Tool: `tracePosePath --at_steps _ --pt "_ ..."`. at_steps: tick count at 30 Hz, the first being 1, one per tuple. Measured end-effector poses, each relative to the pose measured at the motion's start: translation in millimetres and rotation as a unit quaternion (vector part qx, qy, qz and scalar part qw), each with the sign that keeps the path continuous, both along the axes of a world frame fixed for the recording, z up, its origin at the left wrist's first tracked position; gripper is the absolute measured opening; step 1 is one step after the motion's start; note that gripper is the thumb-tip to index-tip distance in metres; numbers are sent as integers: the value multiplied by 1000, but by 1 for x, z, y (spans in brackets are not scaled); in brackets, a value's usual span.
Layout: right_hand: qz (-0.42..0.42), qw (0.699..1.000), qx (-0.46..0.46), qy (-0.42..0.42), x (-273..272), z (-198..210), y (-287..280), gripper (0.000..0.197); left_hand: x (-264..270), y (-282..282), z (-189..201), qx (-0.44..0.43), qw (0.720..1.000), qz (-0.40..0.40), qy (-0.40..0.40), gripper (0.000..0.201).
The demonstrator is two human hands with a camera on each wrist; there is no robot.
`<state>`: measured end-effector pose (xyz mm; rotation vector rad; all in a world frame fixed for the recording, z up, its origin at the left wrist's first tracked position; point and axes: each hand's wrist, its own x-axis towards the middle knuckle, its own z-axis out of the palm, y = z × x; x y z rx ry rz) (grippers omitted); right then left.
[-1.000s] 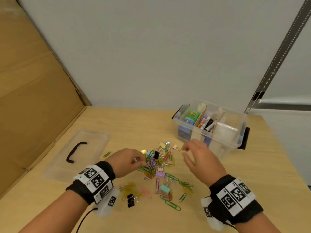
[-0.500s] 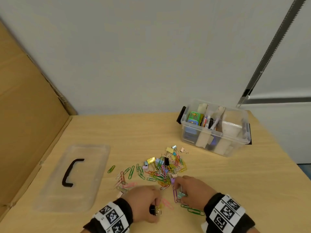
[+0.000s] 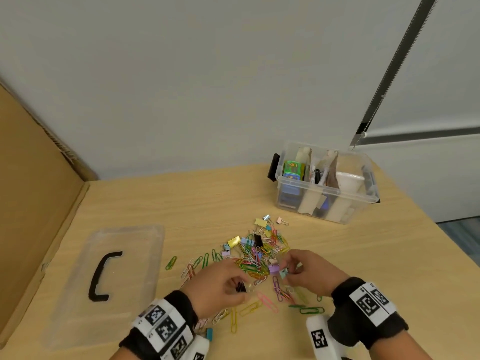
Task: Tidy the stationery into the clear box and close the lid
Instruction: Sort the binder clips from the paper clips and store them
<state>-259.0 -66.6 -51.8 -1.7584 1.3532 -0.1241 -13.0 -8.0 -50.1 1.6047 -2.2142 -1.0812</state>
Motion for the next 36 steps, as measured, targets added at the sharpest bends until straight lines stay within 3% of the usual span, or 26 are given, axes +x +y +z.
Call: tracePosePath --at_steps 5,8,11,14,17,19,22,24,27,32,36 --pt "-91 993 -58 -51 2 -8 -1 14 19 -8 -1 -3 987 114 117 26" --pt "-128 983 1 -129 3 -10 -4 8 28 -15 -2 -2 975 176 136 20" --pt "-212 947 105 -219 7 -6 -6 24 34 -24 -1 14 956 232 180 14" --pt "-232 951 74 -187 9 -4 -8 26 41 -32 -2 33 935 275 223 13" --pt "-156 987 -43 -24 11 -8 -7 23 47 -41 -6 53 931 297 203 14" --pt "-91 988 -83 96 18 -10 -4 30 44 -45 -8 35 950 276 144 12" --pt "-40 977 -111 176 33 -14 -1 36 35 -52 -9 15 971 229 59 7" --pt "-31 971 -133 195 40 -17 -2 32 28 -56 -9 17 979 205 -3 19" --pt "-32 970 -123 209 45 -20 -2 42 21 -65 -12 16 978 177 -109 40" --pt "-32 976 -86 199 45 -17 0 46 17 -75 -17 12 975 164 -151 25" --pt "-50 985 -75 150 39 -9 5 22 20 -73 -13 7 977 173 -129 15"
